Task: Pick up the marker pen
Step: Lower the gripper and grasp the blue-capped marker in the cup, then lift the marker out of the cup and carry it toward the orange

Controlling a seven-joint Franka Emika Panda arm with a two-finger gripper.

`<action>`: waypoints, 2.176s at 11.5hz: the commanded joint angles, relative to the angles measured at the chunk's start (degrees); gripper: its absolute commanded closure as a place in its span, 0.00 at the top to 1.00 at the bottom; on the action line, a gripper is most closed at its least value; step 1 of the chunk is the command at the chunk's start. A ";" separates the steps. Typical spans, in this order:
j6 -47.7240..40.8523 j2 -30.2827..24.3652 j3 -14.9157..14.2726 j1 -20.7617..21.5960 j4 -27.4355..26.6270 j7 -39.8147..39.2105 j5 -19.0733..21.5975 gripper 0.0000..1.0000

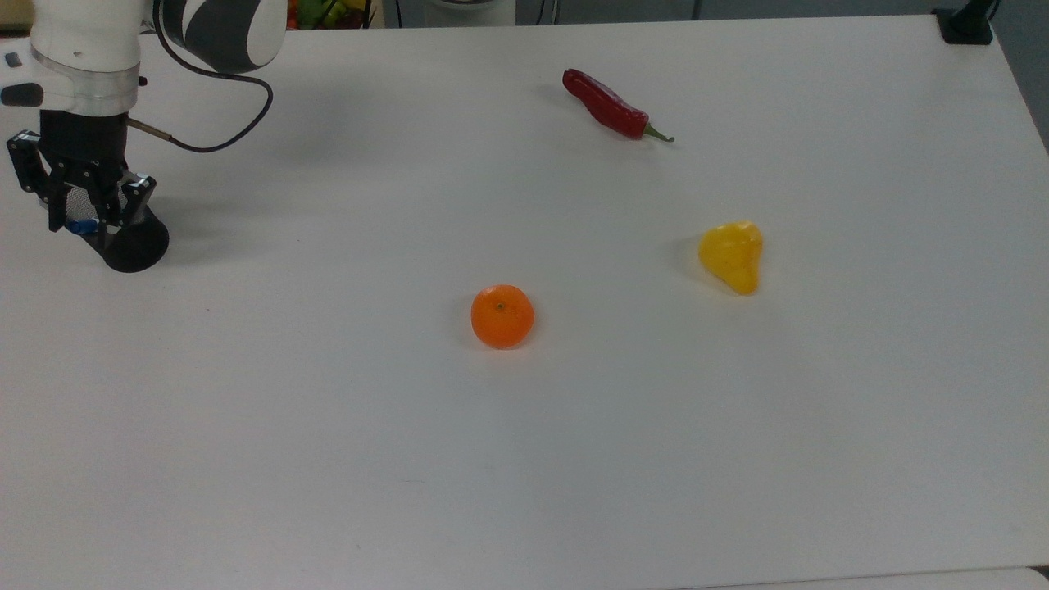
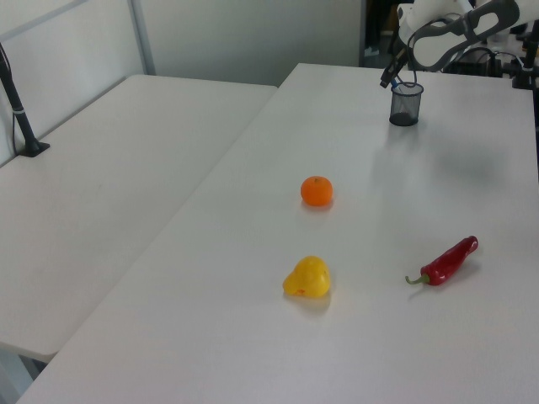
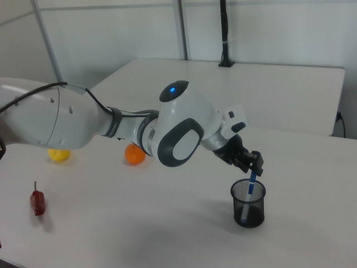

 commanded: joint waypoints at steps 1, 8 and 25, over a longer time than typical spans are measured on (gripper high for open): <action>1.25 0.14 -0.13 -0.39 -0.48 -2.03 -0.97 0.15; 0.90 -0.82 -0.22 -0.48 -0.40 -1.95 -0.79 0.00; -21.04 -19.99 0.92 12.24 -0.13 8.67 1.23 0.00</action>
